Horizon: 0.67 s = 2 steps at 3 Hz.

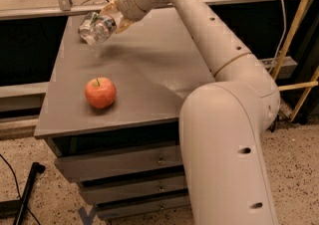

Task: Move water bottle near green can

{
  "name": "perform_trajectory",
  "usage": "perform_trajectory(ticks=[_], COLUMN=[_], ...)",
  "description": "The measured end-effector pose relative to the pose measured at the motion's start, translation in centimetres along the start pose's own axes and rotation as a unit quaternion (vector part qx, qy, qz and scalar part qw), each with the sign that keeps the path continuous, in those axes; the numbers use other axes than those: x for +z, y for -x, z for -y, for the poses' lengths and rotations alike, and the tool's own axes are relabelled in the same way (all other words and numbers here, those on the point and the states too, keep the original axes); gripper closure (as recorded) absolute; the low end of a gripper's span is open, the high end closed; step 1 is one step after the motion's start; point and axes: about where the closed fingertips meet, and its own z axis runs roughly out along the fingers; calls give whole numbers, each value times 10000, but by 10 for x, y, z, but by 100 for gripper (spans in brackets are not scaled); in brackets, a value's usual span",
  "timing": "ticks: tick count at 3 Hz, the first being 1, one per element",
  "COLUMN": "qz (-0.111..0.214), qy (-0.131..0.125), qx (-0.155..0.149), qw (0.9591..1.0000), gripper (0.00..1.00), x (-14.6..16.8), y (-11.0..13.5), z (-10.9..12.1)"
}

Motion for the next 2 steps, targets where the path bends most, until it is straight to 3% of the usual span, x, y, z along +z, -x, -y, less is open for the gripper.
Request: perform_trajectory(ticks=[2], qz=[61], qy=[45], qx=[13], qw=[10000], gripper=[13], x=[10], y=[4], z=[-2])
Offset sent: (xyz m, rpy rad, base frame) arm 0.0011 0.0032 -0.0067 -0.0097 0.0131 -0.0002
